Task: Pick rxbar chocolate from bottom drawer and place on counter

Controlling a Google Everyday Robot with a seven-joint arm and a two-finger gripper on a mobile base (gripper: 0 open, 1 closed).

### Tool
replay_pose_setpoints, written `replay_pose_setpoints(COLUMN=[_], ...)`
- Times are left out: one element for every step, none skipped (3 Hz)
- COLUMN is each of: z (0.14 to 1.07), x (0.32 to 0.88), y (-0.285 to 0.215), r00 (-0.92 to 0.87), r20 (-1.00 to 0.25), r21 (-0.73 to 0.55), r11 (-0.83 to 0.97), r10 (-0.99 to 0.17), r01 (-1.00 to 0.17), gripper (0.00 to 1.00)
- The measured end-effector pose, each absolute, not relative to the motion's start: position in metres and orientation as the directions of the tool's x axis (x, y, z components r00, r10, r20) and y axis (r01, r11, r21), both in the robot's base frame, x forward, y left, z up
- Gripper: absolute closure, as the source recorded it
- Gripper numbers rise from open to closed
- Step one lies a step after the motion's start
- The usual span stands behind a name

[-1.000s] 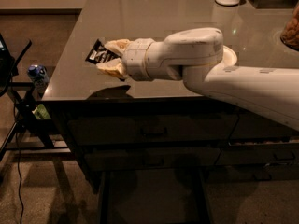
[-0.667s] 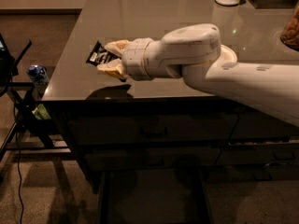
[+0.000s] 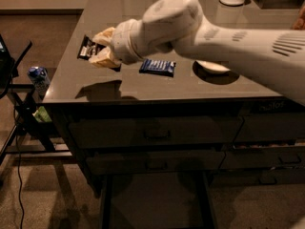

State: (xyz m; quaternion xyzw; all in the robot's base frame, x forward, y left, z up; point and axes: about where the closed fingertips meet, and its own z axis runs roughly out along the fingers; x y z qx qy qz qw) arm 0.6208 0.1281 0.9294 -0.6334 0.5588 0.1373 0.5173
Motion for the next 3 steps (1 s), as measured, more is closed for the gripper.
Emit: replay_pose_setpoints(z=[0.922,0.913,0.907], x=[0.626,0.629,0.633], y=[0.130,0.123,0.134], r00=[0.429,0.496,0.486], r20=[-0.640,-0.551,-0.580], r21=[-0.574,-0.630,-0.593], r11=[0.025,-0.055,-0.070], r10=[-0.637,-0.671,-0.654], r01=[-0.818,-0.774,-0.802], gripper=[1.00,1.00,1.00])
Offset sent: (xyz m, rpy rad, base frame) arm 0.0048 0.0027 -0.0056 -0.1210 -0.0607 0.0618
